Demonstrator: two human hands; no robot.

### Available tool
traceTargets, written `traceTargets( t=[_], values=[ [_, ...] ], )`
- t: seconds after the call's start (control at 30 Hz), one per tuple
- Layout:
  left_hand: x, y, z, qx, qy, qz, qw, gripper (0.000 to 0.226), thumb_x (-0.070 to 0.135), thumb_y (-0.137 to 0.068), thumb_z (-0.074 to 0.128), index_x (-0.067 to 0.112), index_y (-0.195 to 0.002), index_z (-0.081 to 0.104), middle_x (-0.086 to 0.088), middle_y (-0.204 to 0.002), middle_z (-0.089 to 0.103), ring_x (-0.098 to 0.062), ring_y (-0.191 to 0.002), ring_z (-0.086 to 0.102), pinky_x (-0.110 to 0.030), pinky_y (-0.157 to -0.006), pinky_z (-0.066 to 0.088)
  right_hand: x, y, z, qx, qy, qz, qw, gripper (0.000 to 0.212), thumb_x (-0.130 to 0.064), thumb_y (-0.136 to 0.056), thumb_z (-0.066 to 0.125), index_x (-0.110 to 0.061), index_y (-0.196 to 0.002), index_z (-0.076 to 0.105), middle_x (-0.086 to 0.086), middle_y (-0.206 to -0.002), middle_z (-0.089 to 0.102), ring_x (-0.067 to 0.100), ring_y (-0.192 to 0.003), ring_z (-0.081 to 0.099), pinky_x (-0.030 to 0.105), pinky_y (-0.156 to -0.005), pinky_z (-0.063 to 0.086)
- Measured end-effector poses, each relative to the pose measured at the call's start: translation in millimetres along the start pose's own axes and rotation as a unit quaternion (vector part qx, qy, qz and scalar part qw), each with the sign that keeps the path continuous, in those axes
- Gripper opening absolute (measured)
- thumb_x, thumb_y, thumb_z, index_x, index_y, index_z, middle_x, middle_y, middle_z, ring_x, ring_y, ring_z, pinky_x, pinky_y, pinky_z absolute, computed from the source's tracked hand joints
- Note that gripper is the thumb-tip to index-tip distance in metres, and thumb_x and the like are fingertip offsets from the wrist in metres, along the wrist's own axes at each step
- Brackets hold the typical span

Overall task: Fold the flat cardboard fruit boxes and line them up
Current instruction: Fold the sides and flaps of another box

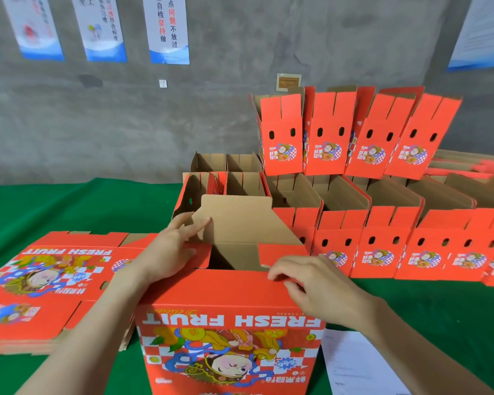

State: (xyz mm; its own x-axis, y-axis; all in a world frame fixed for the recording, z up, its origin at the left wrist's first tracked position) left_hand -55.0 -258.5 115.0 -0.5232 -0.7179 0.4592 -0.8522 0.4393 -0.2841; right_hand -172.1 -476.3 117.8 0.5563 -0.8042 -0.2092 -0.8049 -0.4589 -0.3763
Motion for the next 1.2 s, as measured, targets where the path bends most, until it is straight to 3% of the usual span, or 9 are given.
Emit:
traceTargets(
  t=[0.07, 0.27, 0.43, 0.53, 0.6, 0.73, 0.83, 0.93, 1.2],
  values=[
    [0.4, 2.3, -3.8, 0.037, 0.026, 0.017, 0.999, 0.068, -0.009, -0.078, 0.063, 0.020, -0.137, 0.047, 0.000, -0.131, 0.040, -0.012, -0.106, 0.047, 0.002, -0.085, 0.028, 6.3, 3.2, -1.8, 0.048, -0.060, 0.021, 0.997, 0.023, -0.004, -0.084, 0.057, -0.024, -0.095, 0.059, -0.018, -0.100, 0.053, 0.002, -0.088, 0.056, 0.023, -0.078, 0.047],
    [-2.7, 5.8, -11.8, 0.105, 0.068, 0.033, 0.992, 0.048, -0.011, -0.068, 0.069, 0.021, -0.095, 0.046, 0.007, -0.086, 0.056, -0.007, -0.082, 0.055, -0.008, -0.071, 0.037, 39.6, 2.5, -1.8, 0.150, -0.276, 0.166, 0.935, 0.019, -0.002, -0.086, 0.063, -0.021, -0.083, 0.057, 0.004, -0.088, 0.063, 0.008, -0.083, 0.067, 0.015, -0.078, 0.049],
    [-7.9, 9.2, -14.3, 0.048, 0.096, 0.012, 0.994, 0.046, -0.017, -0.072, 0.052, 0.027, -0.068, 0.065, 0.006, -0.086, 0.066, -0.005, -0.085, 0.060, -0.014, -0.077, 0.041, 49.7, 1.9, 2.4, 0.206, -0.258, 0.212, 0.920, 0.020, -0.006, -0.087, 0.062, -0.025, -0.080, 0.059, -0.007, -0.085, 0.063, 0.001, -0.081, 0.059, 0.013, -0.073, 0.046],
    [-10.9, 10.0, -12.5, 0.001, 0.132, -0.019, 0.991, 0.027, -0.001, -0.082, 0.064, 0.020, -0.066, 0.071, 0.004, -0.104, 0.067, -0.005, -0.101, 0.059, -0.022, -0.087, 0.040, 53.4, -8.6, 3.9, 0.180, -0.181, 0.224, 0.940, 0.011, -0.016, -0.087, 0.065, -0.026, -0.088, 0.060, -0.012, -0.097, 0.058, 0.003, -0.093, 0.054, 0.020, -0.084, 0.040],
    [-9.9, 10.8, -8.1, -0.025, 0.137, -0.019, 0.990, 0.010, 0.017, -0.078, 0.076, 0.016, -0.071, 0.069, 0.012, -0.108, 0.060, -0.001, -0.111, 0.053, -0.015, -0.086, 0.037, 59.6, -17.4, 14.0, 0.083, -0.161, 0.260, 0.948, 0.023, -0.028, -0.087, 0.065, -0.027, -0.109, 0.060, -0.015, -0.111, 0.051, 0.006, -0.108, 0.047, 0.023, -0.089, 0.034],
    [-14.2, 11.2, -2.1, -0.050, 0.067, -0.054, 0.995, 0.044, 0.037, -0.068, 0.082, 0.027, -0.105, 0.060, 0.015, -0.096, 0.060, -0.006, -0.090, 0.057, -0.005, -0.069, 0.039, 64.7, -26.7, 24.5, -0.024, -0.162, 0.299, 0.940, 0.047, -0.036, -0.085, 0.066, -0.030, -0.129, 0.050, -0.010, -0.132, 0.046, 0.011, -0.121, 0.043, 0.026, -0.089, 0.033],
    [-18.0, 10.1, 2.5, -0.072, 0.031, -0.090, 0.993, 0.082, 0.041, -0.068, 0.082, 0.026, -0.139, 0.042, 0.004, -0.130, 0.050, -0.013, -0.119, 0.048, -0.021, -0.098, 0.037, 66.2, -29.4, 26.5, -0.043, -0.121, 0.298, 0.946, 0.058, -0.037, -0.083, 0.067, -0.028, -0.136, 0.045, -0.003, -0.136, 0.042, 0.016, -0.124, 0.043, 0.025, -0.091, 0.034],
    [-15.4, 8.5, 8.4, -0.101, -0.033, -0.093, 0.990, 0.091, 0.046, -0.069, 0.080, 0.027, -0.145, 0.034, -0.002, -0.144, 0.037, -0.021, -0.134, 0.033, -0.033, -0.111, 0.028, 66.3, -30.7, 30.5, -0.057, -0.074, 0.307, 0.947, 0.067, -0.040, -0.082, 0.068, -0.028, -0.141, 0.039, -0.001, -0.133, 0.040, 0.020, -0.123, 0.043, 0.027, -0.090, 0.035],
    [-15.2, 6.9, 14.4, -0.108, -0.110, -0.105, 0.982, 0.086, 0.054, -0.067, 0.076, 0.032, -0.140, 0.036, -0.004, -0.135, 0.039, -0.029, -0.130, 0.030, -0.043, -0.109, 0.030, 60.3, -34.4, 32.7, -0.067, 0.002, 0.310, 0.948, 0.062, -0.042, -0.080, 0.067, -0.030, -0.133, 0.037, 0.000, -0.121, 0.042, 0.025, -0.112, 0.048, 0.039, -0.090, 0.045]
  ],
)
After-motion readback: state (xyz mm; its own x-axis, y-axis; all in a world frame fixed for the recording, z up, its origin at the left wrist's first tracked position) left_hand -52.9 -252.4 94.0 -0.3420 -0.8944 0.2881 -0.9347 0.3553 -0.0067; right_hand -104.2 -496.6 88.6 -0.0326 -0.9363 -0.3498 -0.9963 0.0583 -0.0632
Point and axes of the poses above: each hand's wrist, its own y-axis away from the middle knuckle, its own z-axis out of the palm, x = y × z, the point moved 6 cm from there along -y, towards the middle knuckle
